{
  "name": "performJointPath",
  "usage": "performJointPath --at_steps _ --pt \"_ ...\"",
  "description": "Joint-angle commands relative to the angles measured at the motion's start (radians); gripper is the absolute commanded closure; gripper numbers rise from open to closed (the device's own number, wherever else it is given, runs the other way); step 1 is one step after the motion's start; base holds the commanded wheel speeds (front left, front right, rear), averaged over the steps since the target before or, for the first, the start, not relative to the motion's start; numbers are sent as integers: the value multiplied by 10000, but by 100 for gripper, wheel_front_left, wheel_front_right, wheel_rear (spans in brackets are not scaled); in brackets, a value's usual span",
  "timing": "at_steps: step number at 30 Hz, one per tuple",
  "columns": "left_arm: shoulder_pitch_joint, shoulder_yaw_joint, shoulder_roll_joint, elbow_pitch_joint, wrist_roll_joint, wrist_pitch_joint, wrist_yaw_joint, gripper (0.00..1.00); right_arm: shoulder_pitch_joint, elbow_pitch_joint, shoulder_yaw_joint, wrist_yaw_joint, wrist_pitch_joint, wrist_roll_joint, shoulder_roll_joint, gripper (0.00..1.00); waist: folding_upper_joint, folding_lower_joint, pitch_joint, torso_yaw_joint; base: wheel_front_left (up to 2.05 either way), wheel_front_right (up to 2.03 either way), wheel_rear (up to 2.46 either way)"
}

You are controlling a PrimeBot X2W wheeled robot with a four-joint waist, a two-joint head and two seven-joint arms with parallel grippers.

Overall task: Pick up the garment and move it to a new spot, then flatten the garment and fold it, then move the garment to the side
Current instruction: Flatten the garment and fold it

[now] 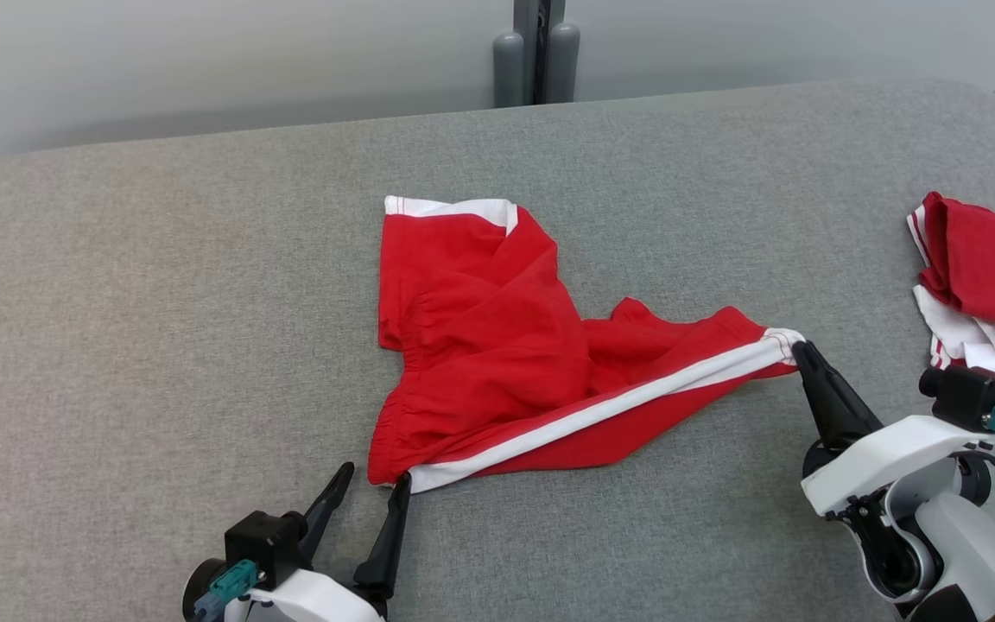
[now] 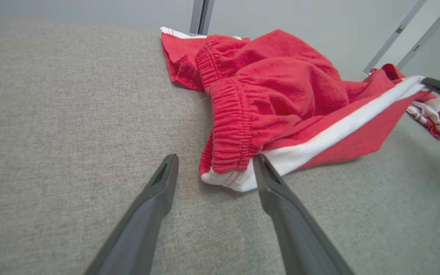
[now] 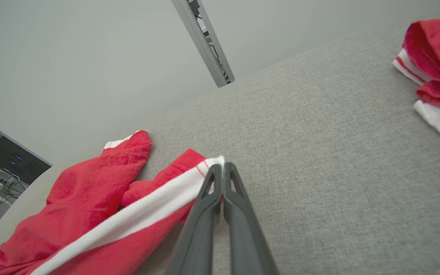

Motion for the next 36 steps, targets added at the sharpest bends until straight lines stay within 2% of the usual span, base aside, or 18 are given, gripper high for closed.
performJointPath --at_steps 1,12,13,14,15,18,19,23,29,36 --pt "-93 -2 94 -16 -60 -13 -8 0 -56 -38 -56 1 -43 -27 -33 100 0 0 27 -28 0 0 0" --pt "-94 -447 262 -90 -418 -13 -10 0 -195 8 -349 1 -43 -153 11 100 0 0 121 -22 0 0 0" --pt "-102 -452 274 -96 -441 -13 -10 9 -210 10 -364 1 -43 -167 16 100 0 0 120 -17 0 0 0" --pt "-112 -517 283 -97 -460 -13 -10 24 -230 13 -375 1 -43 -178 26 100 0 0 122 -18 0 0 0" --pt "-133 -568 302 -80 -482 -13 -10 48 -244 13 -383 1 -43 -181 35 100 0 0 128 -19 0 0 0" --pt "-216 -684 374 -63 -530 -13 -10 70 -262 11 -391 1 -43 -188 53 100 0 0 140 -16 0 0 0" --pt "-240 -734 386 -55 -543 -13 -10 100 -276 12 -386 1 -43 -181 58 100 0 0 138 -10 0 0 0" --pt "-307 -923 454 -77 -655 -13 -10 100 -294 14 -384 1 -43 -167 90 100 0 0 33 20 0 0 0" --pt "-359 -577 585 -939 -586 -13 -11 100 -232 -231 -541 1 -43 -292 173 100 0 0 -550 121 0 0 0" --pt "-1090 -35 1191 -2292 -287 -14 -11 100 -728 -1191 -975 1 -43 -665 360 100 0 0 -1601 353 0 0 0"
